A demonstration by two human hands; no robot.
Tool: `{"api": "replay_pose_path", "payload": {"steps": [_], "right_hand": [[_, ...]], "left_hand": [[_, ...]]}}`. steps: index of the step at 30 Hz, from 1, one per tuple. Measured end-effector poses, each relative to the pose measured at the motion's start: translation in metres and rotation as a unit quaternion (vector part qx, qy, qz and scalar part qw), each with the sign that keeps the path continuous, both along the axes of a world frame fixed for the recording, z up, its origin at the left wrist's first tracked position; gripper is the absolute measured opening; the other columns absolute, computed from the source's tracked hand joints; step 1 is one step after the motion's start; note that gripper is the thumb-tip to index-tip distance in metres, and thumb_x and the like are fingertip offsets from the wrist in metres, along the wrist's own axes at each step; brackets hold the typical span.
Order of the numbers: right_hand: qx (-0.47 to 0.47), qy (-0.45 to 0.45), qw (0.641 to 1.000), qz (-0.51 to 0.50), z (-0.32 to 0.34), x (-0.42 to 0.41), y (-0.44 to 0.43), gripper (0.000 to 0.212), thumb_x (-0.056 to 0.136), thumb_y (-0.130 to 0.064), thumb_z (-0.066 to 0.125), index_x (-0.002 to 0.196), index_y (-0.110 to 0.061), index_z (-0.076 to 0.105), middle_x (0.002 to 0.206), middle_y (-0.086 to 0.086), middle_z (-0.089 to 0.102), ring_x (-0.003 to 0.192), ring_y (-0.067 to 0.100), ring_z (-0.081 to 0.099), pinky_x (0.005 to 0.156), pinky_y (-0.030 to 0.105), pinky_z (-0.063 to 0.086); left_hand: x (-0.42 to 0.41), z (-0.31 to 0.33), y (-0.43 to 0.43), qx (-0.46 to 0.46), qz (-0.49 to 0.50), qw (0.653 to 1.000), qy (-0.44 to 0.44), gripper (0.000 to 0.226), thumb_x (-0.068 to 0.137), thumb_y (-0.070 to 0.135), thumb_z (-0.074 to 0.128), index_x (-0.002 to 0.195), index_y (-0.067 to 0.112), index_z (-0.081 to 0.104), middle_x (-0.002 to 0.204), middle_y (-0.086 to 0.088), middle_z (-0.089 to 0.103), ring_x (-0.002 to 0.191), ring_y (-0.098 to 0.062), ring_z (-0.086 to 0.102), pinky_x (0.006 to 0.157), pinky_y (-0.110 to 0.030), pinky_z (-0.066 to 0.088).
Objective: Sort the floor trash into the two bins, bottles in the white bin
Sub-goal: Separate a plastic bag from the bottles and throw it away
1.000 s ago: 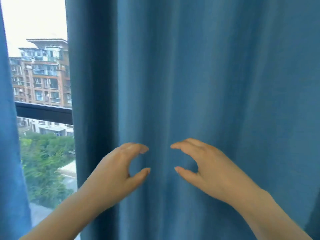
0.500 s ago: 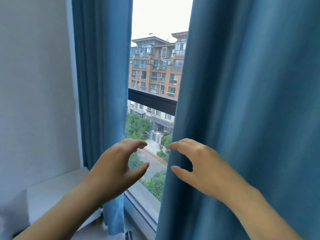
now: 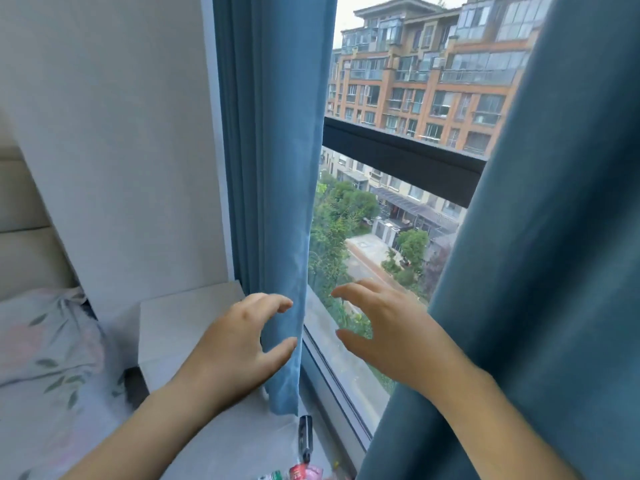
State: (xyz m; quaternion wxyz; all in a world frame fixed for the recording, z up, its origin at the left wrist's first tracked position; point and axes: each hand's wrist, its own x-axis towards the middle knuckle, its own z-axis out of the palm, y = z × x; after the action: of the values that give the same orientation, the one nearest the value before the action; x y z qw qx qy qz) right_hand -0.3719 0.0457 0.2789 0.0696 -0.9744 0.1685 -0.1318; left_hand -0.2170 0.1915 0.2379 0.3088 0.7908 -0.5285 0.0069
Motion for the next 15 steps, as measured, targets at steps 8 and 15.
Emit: {"api": "replay_pose_path", "payload": {"steps": [8,15], "right_hand": [[0.071,0.106,0.991,0.028,-0.108,0.061,-0.043,0.046,0.093,-0.035,0.055,0.137,-0.027,0.042,0.129,-0.007,0.050,0.117,0.016,0.051,0.094,0.030,0.042],[0.126,0.173,0.977,0.002,-0.223,0.104,-0.067,0.044,0.091,-0.031,0.057,0.133,-0.026,0.046,0.124,-0.004,0.053,0.111,0.018,0.055,0.090,0.032,0.045]], "left_hand": [[0.039,-0.095,-0.026,0.091,0.062,0.991,0.077,0.042,0.086,0.036,0.062,0.126,0.026,0.053,0.121,0.014,0.054,0.113,-0.006,0.052,0.094,-0.020,0.040],[0.080,-0.198,-0.047,0.159,0.064,0.979,0.115,0.041,0.084,0.036,0.060,0.124,0.025,0.054,0.121,0.010,0.055,0.112,-0.012,0.053,0.095,-0.026,0.042]]}}
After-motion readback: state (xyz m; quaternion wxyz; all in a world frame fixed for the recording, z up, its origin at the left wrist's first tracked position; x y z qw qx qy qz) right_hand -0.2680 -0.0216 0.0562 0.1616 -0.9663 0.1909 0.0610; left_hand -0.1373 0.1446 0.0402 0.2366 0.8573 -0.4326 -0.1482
